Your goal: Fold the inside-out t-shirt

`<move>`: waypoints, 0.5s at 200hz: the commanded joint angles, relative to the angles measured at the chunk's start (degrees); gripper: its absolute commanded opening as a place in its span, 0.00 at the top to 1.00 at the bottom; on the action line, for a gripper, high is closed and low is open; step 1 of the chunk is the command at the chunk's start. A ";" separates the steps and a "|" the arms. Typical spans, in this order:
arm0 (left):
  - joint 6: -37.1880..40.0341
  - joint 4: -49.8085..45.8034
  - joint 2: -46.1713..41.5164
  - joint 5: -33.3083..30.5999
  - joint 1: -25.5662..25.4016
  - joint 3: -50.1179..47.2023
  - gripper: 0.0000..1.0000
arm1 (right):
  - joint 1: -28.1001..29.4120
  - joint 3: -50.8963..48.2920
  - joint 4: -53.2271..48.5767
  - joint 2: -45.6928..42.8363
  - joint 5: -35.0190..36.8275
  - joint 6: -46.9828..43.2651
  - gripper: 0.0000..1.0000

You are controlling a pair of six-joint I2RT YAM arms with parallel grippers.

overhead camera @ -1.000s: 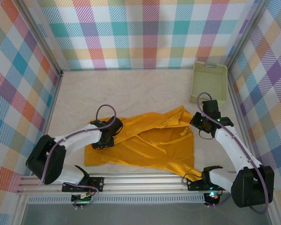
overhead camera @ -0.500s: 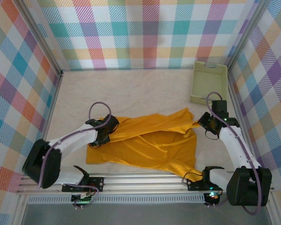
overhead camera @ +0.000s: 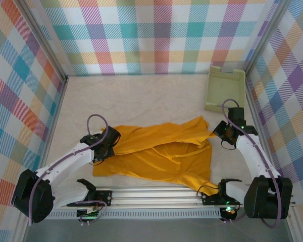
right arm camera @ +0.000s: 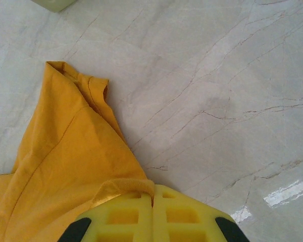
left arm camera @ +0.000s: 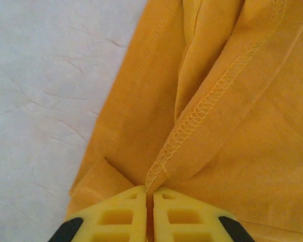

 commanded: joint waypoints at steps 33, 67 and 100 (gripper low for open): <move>4.15 5.75 -1.27 6.61 2.07 0.17 1.00 | -0.65 2.54 -1.73 0.40 1.25 -0.34 1.00; 9.42 14.28 -11.20 16.69 13.57 4.17 1.00 | -1.66 5.99 -3.77 0.14 1.63 -0.47 1.00; 11.81 33.68 -12.51 28.76 24.34 6.35 1.00 | -1.79 9.64 -4.13 0.78 -0.66 -0.21 1.00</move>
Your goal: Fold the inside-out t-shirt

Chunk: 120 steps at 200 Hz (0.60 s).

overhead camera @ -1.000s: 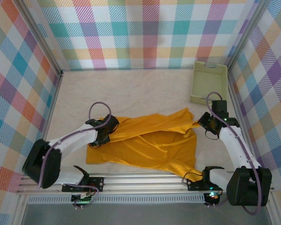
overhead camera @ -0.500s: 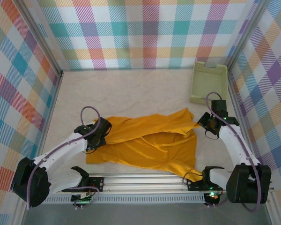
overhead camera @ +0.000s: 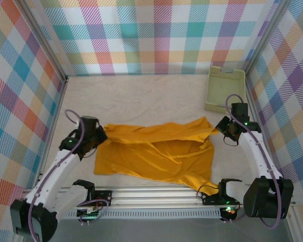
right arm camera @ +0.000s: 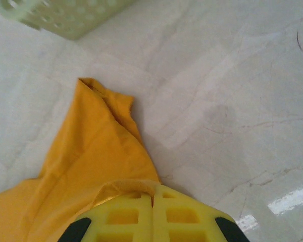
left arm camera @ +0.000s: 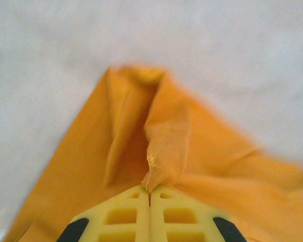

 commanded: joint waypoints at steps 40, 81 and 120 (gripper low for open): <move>2.91 23.80 18.08 21.72 10.11 9.02 1.00 | 0.03 5.45 0.23 1.61 -6.49 1.05 1.00; 2.88 29.99 19.51 27.18 16.71 8.16 1.00 | -0.07 8.74 -2.00 3.56 -4.04 -0.06 1.00; 4.84 28.23 26.18 29.77 16.78 8.68 0.96 | 0.06 10.29 -0.89 5.25 -6.83 -0.01 1.00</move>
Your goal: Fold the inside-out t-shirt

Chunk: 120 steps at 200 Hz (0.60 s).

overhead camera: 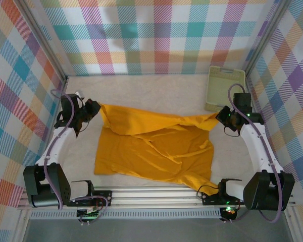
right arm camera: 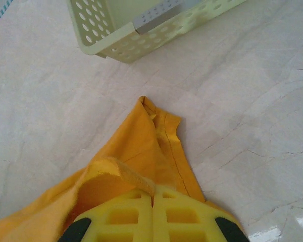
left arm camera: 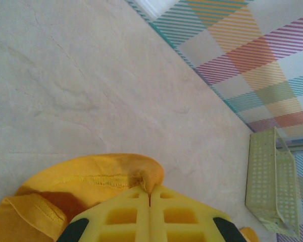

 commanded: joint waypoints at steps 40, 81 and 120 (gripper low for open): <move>3.73 -6.98 10.24 -5.41 -1.93 0.02 0.69 | 0.98 1.01 0.38 0.66 -3.59 -0.51 1.00; 4.50 -16.39 10.87 -18.50 -5.42 1.54 0.44 | 1.34 0.29 0.46 0.70 -3.59 -0.90 1.00; 2.39 -21.86 8.26 -26.80 -13.60 2.54 0.32 | 1.59 -0.33 0.63 0.93 -3.59 -1.00 1.00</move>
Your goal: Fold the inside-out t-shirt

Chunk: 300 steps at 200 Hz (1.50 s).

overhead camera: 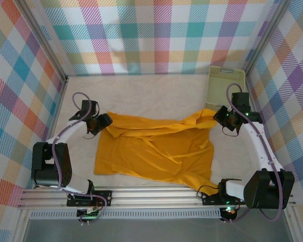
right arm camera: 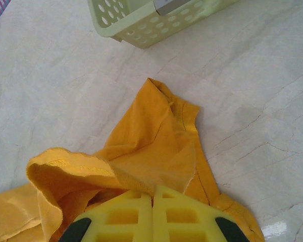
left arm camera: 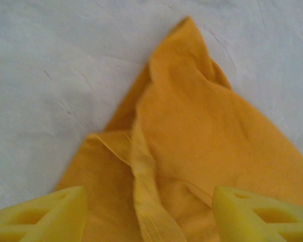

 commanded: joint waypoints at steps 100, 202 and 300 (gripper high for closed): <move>-0.95 -6.46 10.21 -11.61 -3.38 9.18 0.59 | 0.56 -1.80 0.75 0.42 -0.61 -1.67 1.00; 0.96 -4.46 4.27 -5.04 0.33 10.02 1.00 | 0.49 4.10 -1.90 1.51 3.41 -2.67 1.00; -1.49 14.63 7.81 20.50 10.45 21.02 1.00 | 3.42 32.11 0.92 21.40 2.25 -3.84 1.00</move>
